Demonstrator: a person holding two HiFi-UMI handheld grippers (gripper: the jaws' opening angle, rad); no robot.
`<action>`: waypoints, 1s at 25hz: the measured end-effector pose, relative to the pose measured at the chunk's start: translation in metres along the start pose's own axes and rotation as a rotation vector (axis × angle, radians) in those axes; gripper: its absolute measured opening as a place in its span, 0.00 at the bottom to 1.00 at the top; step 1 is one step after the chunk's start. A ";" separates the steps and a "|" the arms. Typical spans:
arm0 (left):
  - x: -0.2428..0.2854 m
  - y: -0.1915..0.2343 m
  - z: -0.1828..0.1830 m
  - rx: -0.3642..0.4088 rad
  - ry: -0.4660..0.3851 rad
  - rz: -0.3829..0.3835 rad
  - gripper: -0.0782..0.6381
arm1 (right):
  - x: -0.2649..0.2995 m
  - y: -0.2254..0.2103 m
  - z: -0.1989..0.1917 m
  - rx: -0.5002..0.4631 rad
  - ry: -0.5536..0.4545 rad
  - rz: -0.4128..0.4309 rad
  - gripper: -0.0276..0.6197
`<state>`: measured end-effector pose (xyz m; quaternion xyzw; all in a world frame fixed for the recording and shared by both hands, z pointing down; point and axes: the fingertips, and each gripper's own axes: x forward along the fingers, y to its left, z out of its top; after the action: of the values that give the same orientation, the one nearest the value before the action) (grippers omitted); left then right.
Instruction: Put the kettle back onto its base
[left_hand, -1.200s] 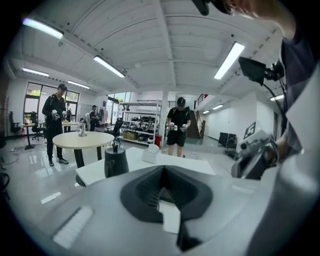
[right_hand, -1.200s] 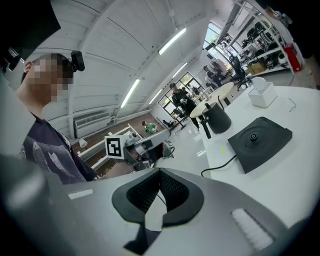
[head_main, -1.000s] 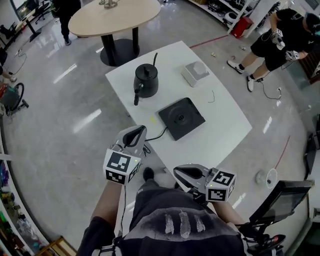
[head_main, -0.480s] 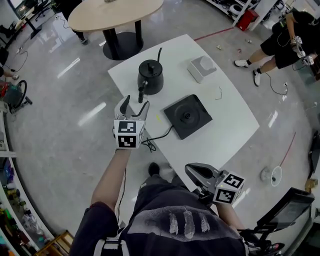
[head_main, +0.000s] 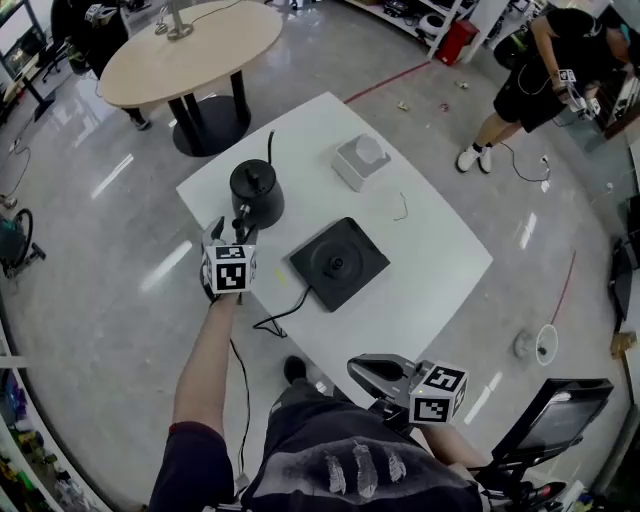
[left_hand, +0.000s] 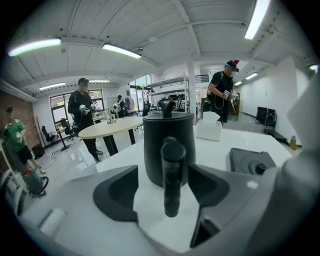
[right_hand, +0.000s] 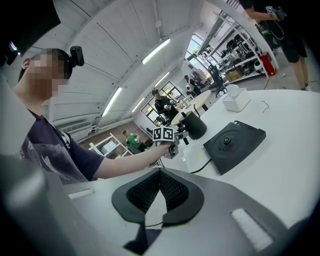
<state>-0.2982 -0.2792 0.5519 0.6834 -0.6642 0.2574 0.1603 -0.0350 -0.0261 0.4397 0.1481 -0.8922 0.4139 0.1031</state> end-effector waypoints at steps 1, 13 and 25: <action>0.002 0.003 0.003 -0.016 -0.002 0.004 0.52 | -0.001 -0.001 0.001 0.003 -0.004 -0.006 0.05; 0.010 -0.006 0.008 0.012 -0.016 -0.105 0.21 | -0.012 -0.015 -0.001 0.021 -0.042 -0.036 0.04; 0.010 -0.006 0.000 -0.009 0.001 -0.136 0.20 | -0.017 -0.016 -0.003 -0.006 -0.032 -0.040 0.04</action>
<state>-0.2923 -0.2870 0.5587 0.7261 -0.6172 0.2434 0.1807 -0.0131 -0.0304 0.4476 0.1725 -0.8918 0.4066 0.0975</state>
